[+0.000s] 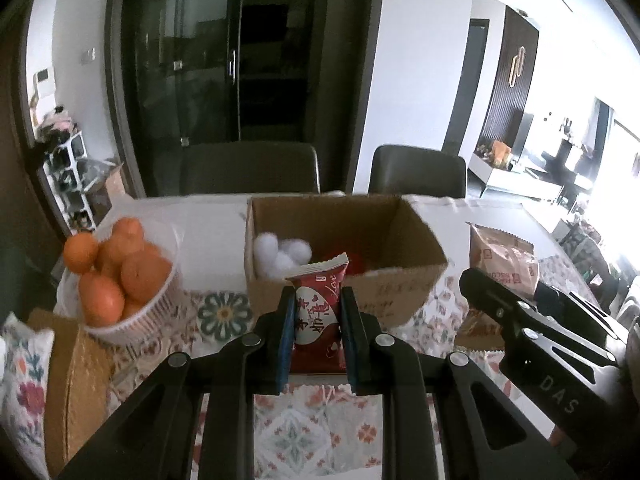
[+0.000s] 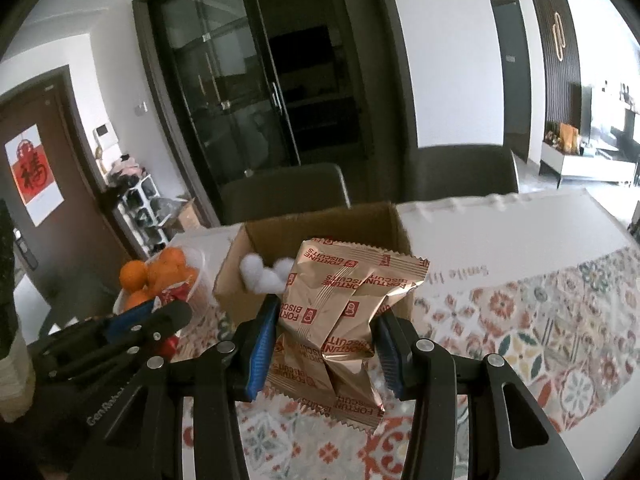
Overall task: Organize soft objects
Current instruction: 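Lift and carry the red packet and copper pack over the box with both tools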
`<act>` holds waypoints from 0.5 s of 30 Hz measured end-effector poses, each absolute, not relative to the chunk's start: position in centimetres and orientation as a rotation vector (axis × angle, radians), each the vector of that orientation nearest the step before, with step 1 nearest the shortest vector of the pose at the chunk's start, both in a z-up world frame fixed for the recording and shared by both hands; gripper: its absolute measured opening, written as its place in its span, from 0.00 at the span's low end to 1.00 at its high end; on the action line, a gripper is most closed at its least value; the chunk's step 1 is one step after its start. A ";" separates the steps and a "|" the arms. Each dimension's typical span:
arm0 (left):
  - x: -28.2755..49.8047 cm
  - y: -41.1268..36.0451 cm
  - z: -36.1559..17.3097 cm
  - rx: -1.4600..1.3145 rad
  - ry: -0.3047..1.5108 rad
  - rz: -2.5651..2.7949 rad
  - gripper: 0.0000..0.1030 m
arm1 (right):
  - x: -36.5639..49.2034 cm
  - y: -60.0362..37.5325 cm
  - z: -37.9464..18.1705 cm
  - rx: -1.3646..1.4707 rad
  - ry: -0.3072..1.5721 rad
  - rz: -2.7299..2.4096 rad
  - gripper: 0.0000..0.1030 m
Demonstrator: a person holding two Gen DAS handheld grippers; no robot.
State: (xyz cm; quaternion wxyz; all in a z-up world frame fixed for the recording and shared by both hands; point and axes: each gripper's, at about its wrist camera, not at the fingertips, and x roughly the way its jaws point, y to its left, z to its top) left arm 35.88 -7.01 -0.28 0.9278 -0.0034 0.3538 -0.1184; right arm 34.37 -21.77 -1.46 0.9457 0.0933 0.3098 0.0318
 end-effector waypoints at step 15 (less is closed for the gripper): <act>42.3 -8.1 2.9 0.012 0.671 -0.244 0.21 | 41.2 -22.4 1.5 0.161 0.602 0.078 0.45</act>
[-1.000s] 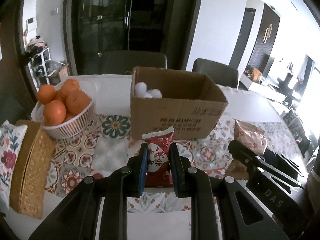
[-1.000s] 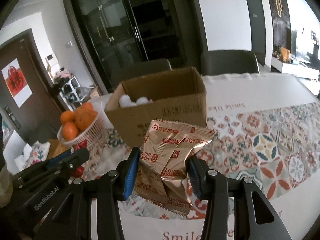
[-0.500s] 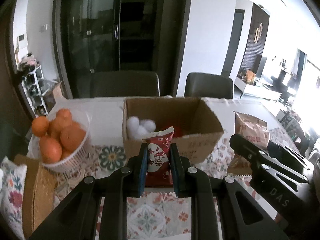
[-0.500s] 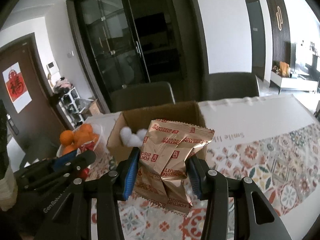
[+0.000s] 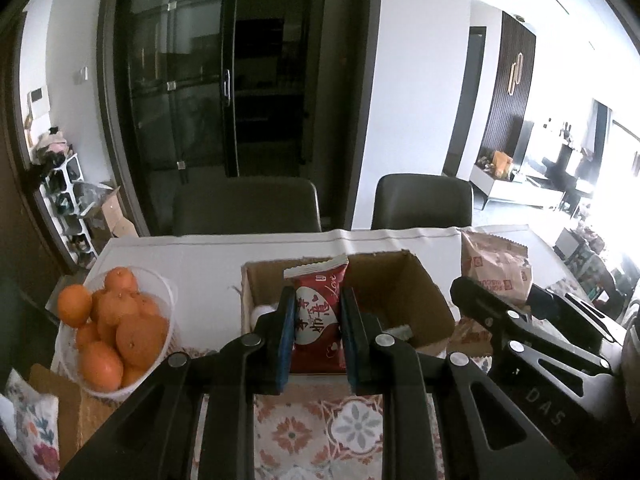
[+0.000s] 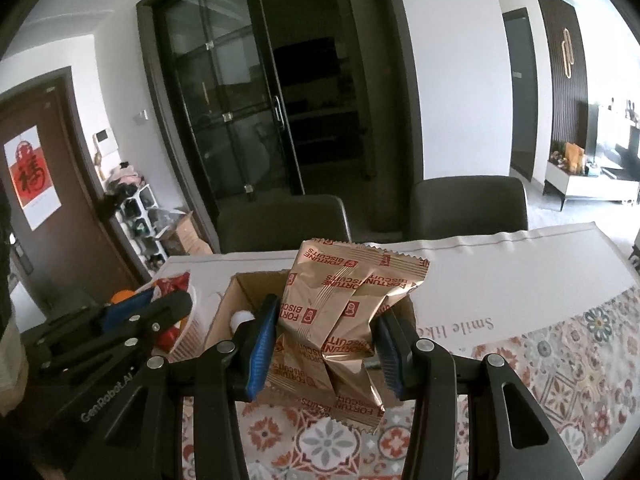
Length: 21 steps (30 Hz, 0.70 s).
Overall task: Organize soft objects
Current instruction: 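Lift and carry the red packet and copper pack over the box with both tools, then open both tools to drop the red packet and copper pack into the box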
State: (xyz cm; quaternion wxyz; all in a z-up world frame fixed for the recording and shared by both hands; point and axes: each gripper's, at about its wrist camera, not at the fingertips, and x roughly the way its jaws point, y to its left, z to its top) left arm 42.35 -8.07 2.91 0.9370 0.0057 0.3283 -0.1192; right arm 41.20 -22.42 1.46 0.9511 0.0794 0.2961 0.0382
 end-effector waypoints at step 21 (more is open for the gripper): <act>51.6 -10.3 -1.7 0.102 0.851 -0.232 0.22 | 51.8 -23.1 -4.0 0.096 0.898 0.149 0.46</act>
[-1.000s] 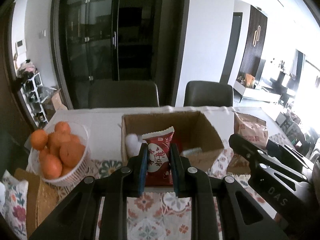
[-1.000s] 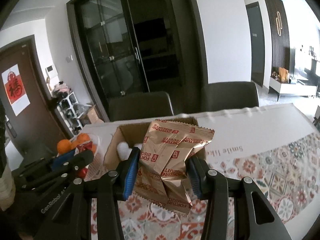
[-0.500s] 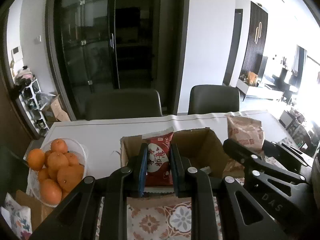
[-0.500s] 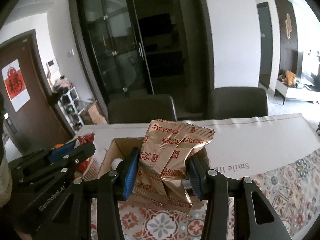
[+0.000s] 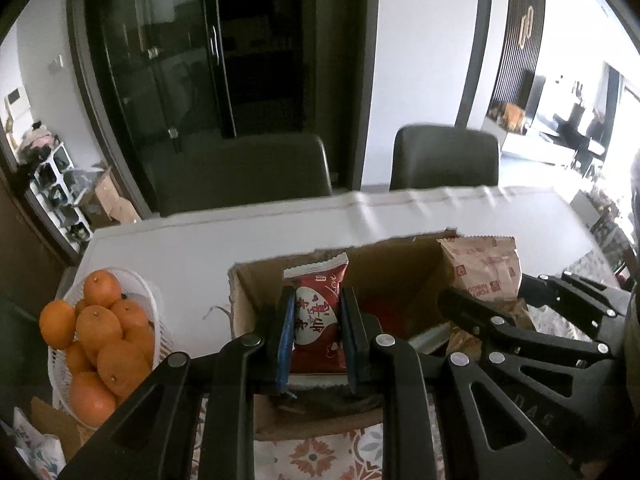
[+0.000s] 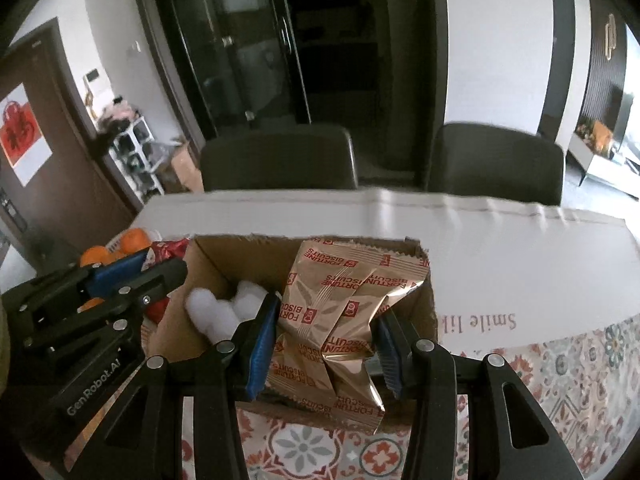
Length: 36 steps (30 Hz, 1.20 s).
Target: Organize soft objects
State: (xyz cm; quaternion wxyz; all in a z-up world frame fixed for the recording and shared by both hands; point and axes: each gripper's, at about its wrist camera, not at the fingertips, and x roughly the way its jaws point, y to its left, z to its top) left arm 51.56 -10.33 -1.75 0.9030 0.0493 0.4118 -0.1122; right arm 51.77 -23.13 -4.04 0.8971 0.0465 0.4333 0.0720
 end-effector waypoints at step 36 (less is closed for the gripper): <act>30.4 -6.7 6.1 0.121 0.575 0.102 1.00 | 31.6 -24.1 5.0 0.003 0.653 -0.107 0.92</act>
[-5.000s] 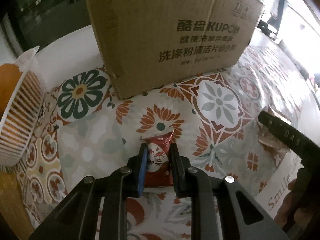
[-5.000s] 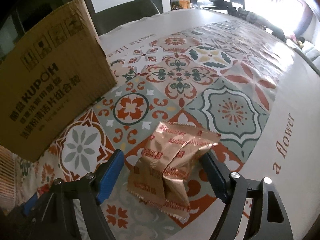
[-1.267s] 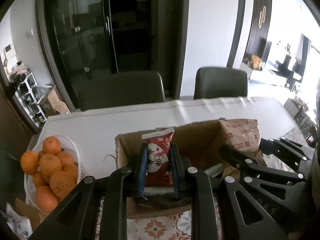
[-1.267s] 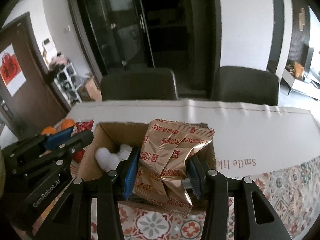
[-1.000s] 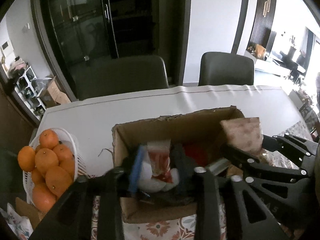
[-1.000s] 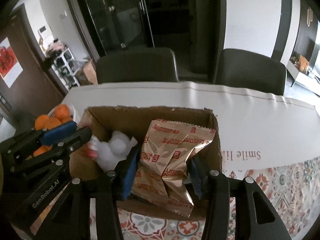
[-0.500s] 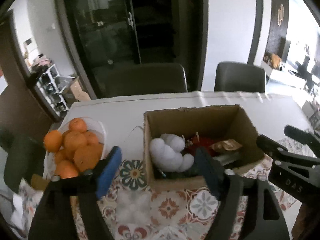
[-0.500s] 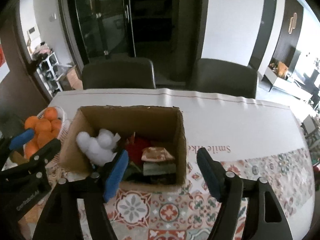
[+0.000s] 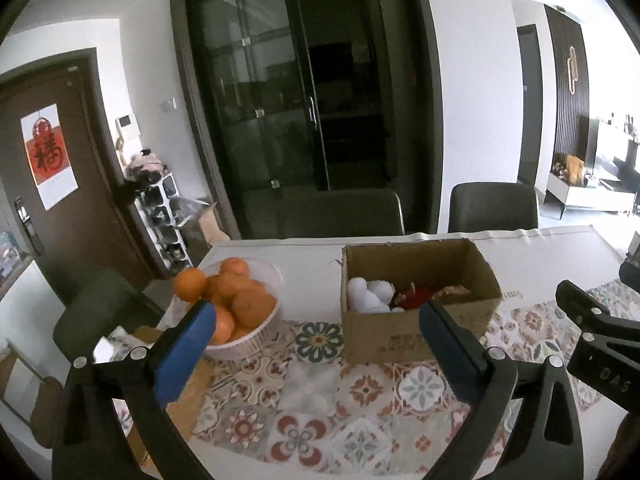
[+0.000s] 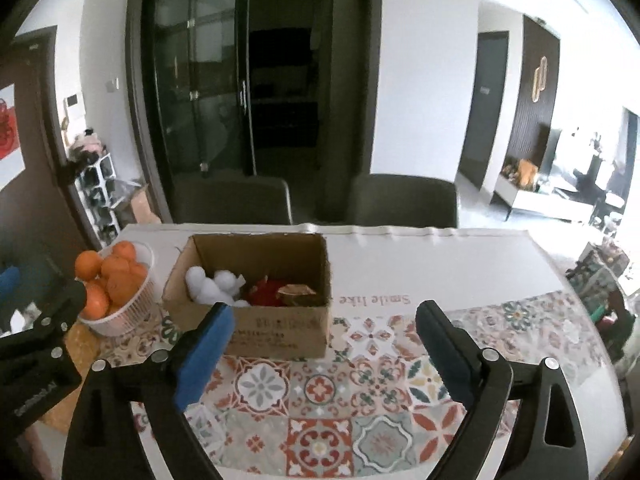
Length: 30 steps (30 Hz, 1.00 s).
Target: Organize soft objects
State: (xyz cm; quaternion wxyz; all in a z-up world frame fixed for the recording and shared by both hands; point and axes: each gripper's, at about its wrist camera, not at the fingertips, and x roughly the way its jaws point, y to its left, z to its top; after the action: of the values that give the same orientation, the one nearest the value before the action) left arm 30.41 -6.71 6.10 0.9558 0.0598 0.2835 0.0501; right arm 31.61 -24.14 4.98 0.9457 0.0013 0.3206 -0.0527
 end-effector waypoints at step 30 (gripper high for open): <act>5.9 -0.6 8.1 0.108 0.501 -0.046 1.00 | 5.3 -17.8 7.5 0.064 0.594 -0.184 0.92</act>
State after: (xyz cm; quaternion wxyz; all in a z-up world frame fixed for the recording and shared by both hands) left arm 5.94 -0.60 8.14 0.9670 0.0534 0.2480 -0.0228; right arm 5.34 -17.78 7.51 0.9515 0.0314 0.2923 -0.0907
